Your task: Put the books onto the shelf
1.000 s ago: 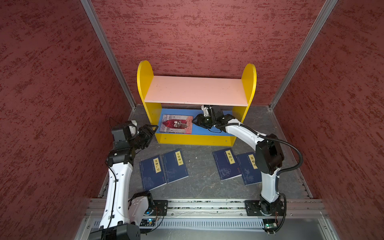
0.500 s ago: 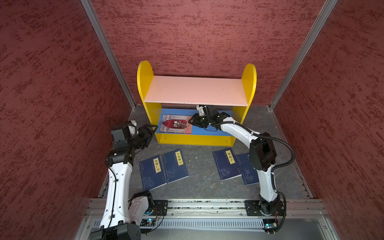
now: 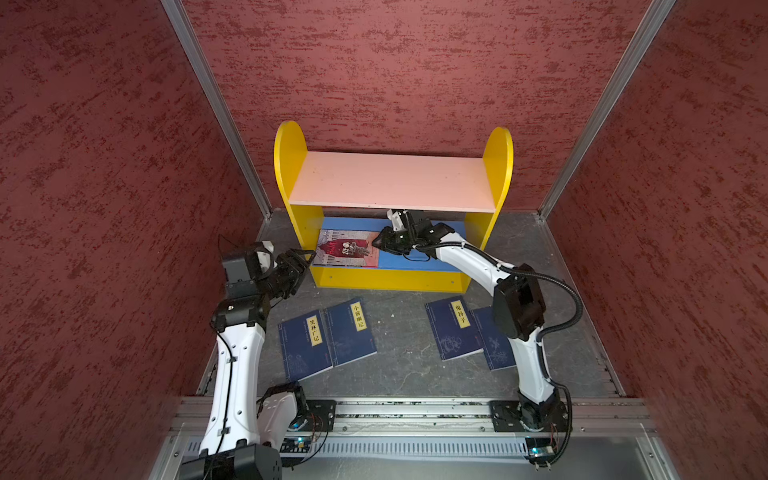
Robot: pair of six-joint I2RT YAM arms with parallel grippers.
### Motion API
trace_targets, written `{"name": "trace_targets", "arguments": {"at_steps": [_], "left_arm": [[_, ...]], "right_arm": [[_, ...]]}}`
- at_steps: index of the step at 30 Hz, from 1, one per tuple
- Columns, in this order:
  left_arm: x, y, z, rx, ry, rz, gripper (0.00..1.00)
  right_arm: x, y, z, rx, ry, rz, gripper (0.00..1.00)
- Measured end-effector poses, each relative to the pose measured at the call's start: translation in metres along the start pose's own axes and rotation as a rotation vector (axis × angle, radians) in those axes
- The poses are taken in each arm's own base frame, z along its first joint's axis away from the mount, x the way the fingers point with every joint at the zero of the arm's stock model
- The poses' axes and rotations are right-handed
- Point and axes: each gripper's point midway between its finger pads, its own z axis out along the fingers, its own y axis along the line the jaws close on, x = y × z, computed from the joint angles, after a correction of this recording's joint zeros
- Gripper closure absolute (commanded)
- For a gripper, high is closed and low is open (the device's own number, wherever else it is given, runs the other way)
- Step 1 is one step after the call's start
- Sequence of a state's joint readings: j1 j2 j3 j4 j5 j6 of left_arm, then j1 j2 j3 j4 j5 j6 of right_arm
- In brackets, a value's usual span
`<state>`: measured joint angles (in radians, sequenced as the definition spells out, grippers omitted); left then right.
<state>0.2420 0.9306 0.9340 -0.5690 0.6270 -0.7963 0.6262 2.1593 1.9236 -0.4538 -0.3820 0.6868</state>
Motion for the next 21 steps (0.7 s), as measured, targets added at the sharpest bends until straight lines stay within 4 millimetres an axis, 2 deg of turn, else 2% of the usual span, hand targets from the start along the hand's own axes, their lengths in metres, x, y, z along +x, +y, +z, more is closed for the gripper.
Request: {"name": "trace_targets", "arguments": {"at_steps": [21], "left_arm": [[-0.003, 0.0016, -0.0013, -0.003, -0.01, -0.006, 0.3]], "right_arm": [[0.0029, 0.0036, 0.002, -0.019, 0.012, 0.006, 0.63]]}}
